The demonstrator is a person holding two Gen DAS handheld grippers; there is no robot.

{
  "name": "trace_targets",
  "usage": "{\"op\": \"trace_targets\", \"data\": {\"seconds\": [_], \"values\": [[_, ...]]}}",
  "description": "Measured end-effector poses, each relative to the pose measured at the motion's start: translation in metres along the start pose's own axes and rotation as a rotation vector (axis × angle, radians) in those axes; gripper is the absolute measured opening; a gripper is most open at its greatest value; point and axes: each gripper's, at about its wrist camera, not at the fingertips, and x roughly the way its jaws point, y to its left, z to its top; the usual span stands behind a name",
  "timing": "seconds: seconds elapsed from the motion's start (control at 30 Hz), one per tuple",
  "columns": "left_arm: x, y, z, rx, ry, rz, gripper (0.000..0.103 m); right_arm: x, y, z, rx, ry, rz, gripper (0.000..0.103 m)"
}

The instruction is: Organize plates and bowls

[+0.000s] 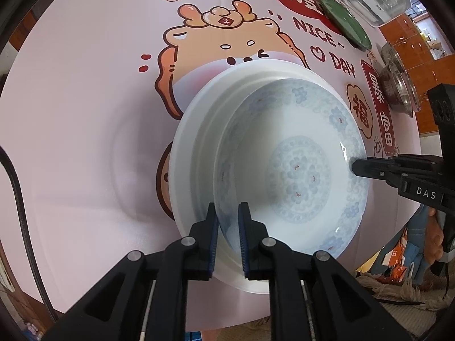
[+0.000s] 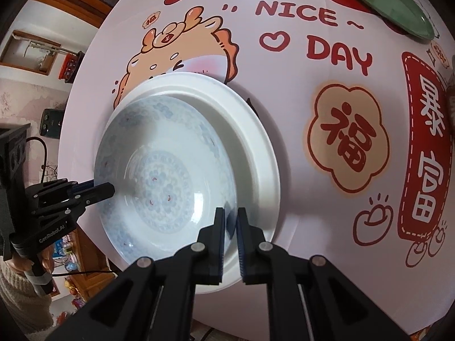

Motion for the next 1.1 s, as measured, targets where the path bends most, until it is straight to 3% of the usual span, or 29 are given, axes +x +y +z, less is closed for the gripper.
{"op": "trace_targets", "data": {"seconds": [0.17, 0.27, 0.6, 1.1], "values": [[-0.010, -0.006, 0.002, 0.013, -0.045, -0.002, 0.034, -0.005, 0.001, 0.001, 0.007, -0.009, 0.000, 0.010], [-0.021, -0.008, 0.004, 0.020, -0.083, 0.018, 0.044, -0.014, 0.003, 0.002, -0.001, -0.038, -0.001, 0.020], [-0.048, -0.022, 0.004, 0.039, -0.136, 0.014, 0.053, -0.035, 0.008, -0.007, -0.027, -0.082, -0.025, 0.021], [-0.118, -0.087, 0.004, 0.170, -0.271, -0.057, 0.065, -0.086, -0.005, -0.034, 0.050, -0.198, -0.023, 0.021]]}}
